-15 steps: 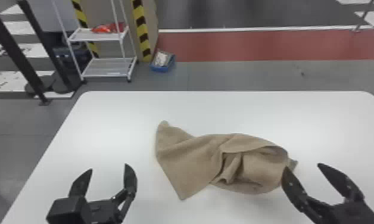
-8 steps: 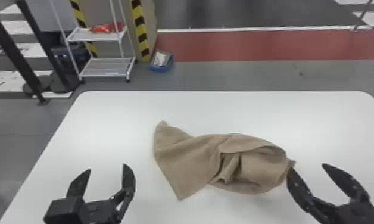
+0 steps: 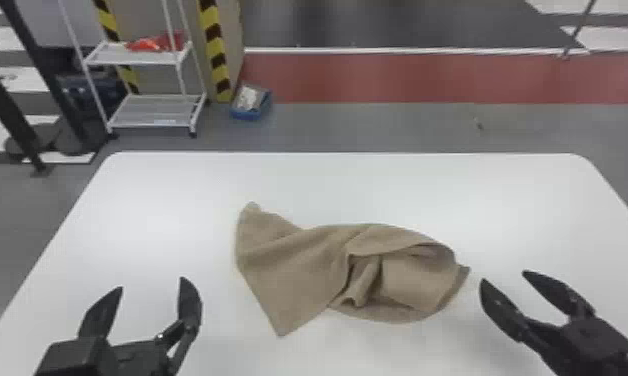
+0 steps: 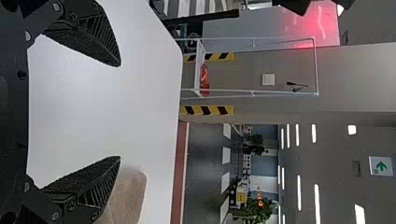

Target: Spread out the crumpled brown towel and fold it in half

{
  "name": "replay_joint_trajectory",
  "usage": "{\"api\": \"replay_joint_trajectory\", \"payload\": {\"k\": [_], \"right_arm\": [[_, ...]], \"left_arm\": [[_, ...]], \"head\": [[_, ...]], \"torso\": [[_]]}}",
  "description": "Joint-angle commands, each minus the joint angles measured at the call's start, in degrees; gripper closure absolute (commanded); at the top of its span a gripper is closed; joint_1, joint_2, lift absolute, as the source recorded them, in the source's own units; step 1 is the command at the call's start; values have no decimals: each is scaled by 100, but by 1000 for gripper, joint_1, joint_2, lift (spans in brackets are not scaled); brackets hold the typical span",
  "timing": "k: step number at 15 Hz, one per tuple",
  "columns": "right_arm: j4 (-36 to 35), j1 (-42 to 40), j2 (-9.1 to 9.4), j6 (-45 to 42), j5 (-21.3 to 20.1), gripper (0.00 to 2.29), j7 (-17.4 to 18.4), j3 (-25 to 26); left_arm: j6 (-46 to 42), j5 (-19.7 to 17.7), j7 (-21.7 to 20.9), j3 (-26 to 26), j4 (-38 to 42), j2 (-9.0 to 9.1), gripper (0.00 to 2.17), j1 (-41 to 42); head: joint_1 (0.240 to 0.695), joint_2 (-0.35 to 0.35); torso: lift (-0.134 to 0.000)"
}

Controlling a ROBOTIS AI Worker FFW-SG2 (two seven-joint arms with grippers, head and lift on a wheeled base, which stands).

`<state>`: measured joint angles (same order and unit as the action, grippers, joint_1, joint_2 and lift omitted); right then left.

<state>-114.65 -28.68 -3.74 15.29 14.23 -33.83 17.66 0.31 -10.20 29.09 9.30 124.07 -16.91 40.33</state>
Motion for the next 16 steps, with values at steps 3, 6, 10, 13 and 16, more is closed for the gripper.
{"api": "replay_joint_trajectory", "payload": {"k": [3,6,10,13,16], "right_arm": [[602,750,-30,682,9,198,-151,141],[980,1233,-74,1209,-52,265,-212,124],[1156,1488,-135,1508,-87,407,-239,-17],[1147,1497,-170,1561,-87,556,-239,-131],[1164,1506,-197,1578,-149,674,-230,-175]], "left_arm": [[0,-9,0,-7,12,-32,194,1],[0,-9,0,-16,29,-32,194,10],[0,-9,0,-24,38,-32,194,28],[35,-9,0,-24,47,-32,194,28],[35,-9,0,-33,65,-32,194,54]], "head": [[695,-31],[695,-33],[695,-28],[695,-12],[695,0]], "torso": [[-124],[-124],[-124],[-124],[-124]]}}
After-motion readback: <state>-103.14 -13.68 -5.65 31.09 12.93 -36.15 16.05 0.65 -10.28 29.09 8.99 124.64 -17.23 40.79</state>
